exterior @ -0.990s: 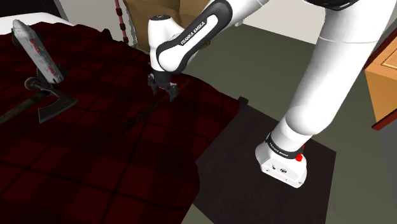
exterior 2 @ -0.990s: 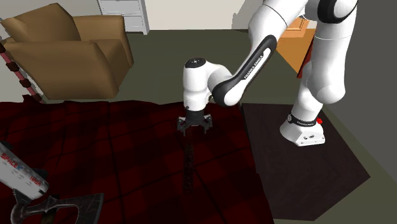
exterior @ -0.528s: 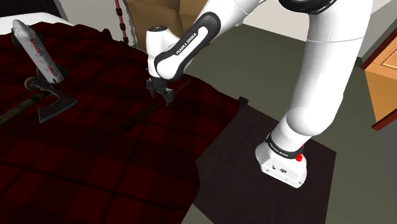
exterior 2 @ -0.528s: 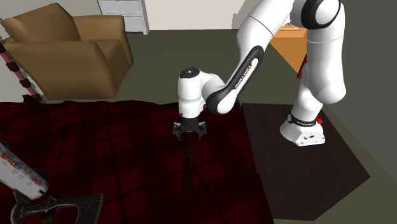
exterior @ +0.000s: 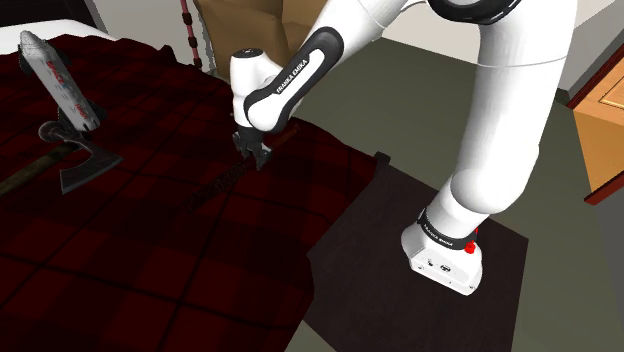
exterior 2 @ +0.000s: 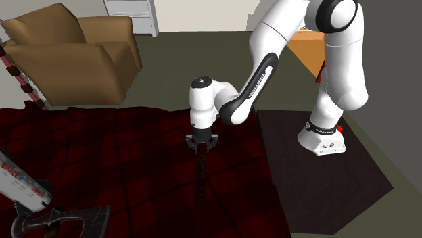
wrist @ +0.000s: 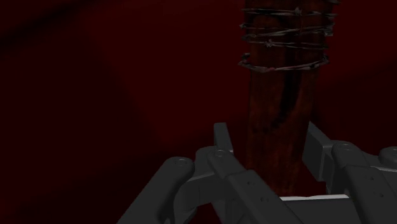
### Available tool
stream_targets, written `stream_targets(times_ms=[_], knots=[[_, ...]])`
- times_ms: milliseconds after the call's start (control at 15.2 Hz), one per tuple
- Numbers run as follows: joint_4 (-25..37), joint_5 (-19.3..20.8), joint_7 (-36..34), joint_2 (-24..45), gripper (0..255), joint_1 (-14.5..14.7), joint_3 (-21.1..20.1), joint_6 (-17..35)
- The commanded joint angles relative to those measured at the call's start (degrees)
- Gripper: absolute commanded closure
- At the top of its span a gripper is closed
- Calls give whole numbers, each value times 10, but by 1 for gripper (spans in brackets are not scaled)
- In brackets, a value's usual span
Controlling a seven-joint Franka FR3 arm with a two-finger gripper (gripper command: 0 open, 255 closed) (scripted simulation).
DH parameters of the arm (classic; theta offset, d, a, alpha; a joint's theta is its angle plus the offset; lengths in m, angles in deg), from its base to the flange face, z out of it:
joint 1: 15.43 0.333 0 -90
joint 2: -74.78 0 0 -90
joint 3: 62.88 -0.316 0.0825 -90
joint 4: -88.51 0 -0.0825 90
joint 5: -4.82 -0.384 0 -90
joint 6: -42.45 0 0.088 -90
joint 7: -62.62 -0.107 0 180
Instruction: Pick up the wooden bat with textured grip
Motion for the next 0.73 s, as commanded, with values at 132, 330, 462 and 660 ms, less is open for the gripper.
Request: stream_targets(times_ms=[132, 330, 462, 660], knots=[[0, 1, 1, 4, 255, -1, 2, 9], [-1, 1, 0, 3, 255, 0, 1, 8], [-1, -6, 4, -9, 255, -4, -4, -4], [1, -17, 11, -28, 255, -9, -10, -22]])
